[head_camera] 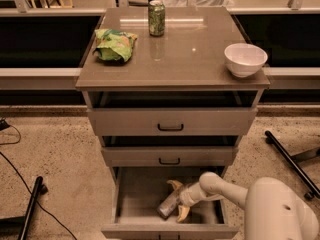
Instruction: Pick blue plastic bottle from bottom drawer and place on counter
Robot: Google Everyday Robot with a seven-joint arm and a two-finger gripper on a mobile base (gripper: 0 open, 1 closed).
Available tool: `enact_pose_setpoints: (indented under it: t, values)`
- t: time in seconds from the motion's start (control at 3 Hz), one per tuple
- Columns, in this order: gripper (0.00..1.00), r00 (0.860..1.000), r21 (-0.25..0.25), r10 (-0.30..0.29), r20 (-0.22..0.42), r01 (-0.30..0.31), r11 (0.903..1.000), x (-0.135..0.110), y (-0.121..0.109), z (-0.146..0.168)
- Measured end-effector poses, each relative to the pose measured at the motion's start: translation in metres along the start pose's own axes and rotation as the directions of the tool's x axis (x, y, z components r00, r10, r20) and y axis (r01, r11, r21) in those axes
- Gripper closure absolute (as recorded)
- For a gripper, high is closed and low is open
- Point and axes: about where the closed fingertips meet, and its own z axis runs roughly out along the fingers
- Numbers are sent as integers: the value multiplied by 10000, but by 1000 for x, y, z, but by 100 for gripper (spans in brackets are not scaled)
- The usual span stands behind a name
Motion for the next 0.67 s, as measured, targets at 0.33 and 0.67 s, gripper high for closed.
enact_pose_setpoints:
  t: [0.33, 0.67]
  values:
    - [21, 9998, -121, -213, -39, 213, 9997, 6, -4, 18]
    - [27, 9995, -428, -245, -218, 235, 9988, 21, -2, 34]
